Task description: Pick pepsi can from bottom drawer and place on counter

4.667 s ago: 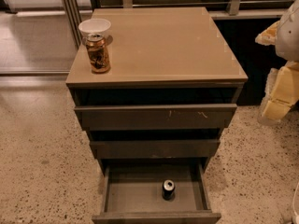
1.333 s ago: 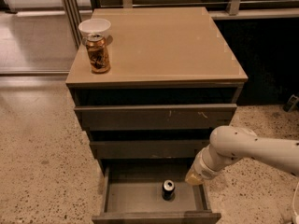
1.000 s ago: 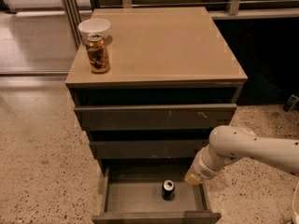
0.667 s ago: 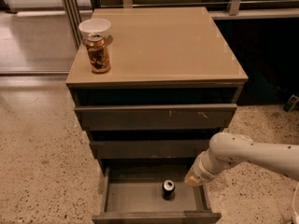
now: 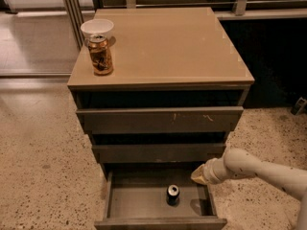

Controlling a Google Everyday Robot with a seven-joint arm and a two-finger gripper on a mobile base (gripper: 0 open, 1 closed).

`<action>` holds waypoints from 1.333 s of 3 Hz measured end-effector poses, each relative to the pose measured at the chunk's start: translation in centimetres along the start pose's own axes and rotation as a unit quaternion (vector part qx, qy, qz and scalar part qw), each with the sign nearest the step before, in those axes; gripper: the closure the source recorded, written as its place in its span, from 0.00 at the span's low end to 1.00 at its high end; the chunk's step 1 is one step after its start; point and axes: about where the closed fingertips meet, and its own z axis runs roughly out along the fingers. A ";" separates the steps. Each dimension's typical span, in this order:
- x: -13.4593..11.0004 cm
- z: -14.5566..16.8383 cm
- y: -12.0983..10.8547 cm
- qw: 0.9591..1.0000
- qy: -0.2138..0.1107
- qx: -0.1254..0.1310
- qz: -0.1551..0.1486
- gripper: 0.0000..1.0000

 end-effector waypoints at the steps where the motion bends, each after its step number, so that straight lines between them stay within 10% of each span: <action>1: 3.5 5.6 -0.6 0.999 -0.015 -0.043 0.021 1.00; 3: 5.4 8.2 -1.1 0.998 -0.023 -0.048 0.041 1.00; 4: 5.4 8.2 -0.1 0.999 -0.019 -0.045 0.019 0.81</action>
Offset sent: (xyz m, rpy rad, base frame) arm 0.0058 -0.0020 -0.0571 0.0579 0.0614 0.0107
